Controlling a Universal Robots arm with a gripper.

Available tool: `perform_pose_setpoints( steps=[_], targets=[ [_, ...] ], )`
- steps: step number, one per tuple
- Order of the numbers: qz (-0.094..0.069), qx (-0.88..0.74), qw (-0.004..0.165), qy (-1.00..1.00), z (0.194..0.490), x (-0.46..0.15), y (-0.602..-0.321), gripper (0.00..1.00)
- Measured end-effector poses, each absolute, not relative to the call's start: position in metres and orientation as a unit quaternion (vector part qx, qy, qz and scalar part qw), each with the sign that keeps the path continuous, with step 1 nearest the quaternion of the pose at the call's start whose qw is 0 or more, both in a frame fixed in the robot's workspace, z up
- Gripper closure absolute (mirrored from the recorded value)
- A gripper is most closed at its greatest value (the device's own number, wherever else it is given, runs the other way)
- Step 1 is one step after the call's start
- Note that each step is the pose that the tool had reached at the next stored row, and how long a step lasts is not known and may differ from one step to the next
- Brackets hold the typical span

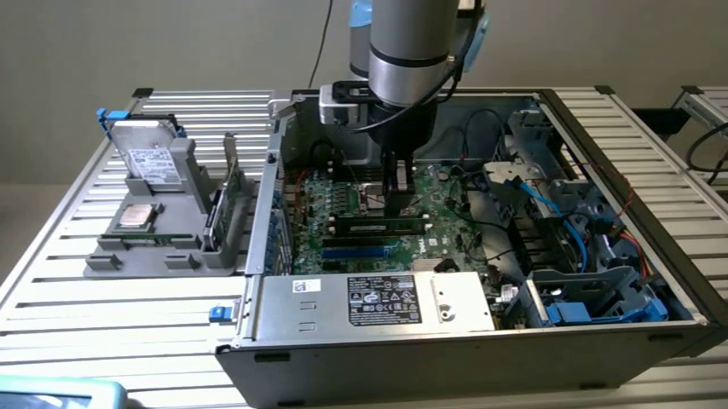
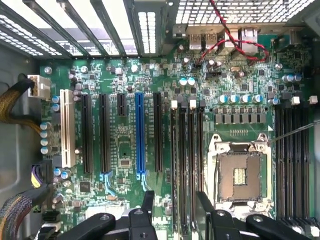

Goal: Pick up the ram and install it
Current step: 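Insert the ram into the slot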

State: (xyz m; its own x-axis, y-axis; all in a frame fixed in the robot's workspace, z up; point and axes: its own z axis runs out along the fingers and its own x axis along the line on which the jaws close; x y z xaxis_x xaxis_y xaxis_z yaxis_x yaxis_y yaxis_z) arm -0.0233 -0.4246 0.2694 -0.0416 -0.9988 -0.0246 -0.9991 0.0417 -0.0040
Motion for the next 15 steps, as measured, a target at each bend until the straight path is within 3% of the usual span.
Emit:
perform_pose_setpoints(
  steps=[15],
  targets=[
    [0.007, -0.692, 0.01, 0.722, 0.2669, -0.0233, -0.4246, 0.55]
  ],
)
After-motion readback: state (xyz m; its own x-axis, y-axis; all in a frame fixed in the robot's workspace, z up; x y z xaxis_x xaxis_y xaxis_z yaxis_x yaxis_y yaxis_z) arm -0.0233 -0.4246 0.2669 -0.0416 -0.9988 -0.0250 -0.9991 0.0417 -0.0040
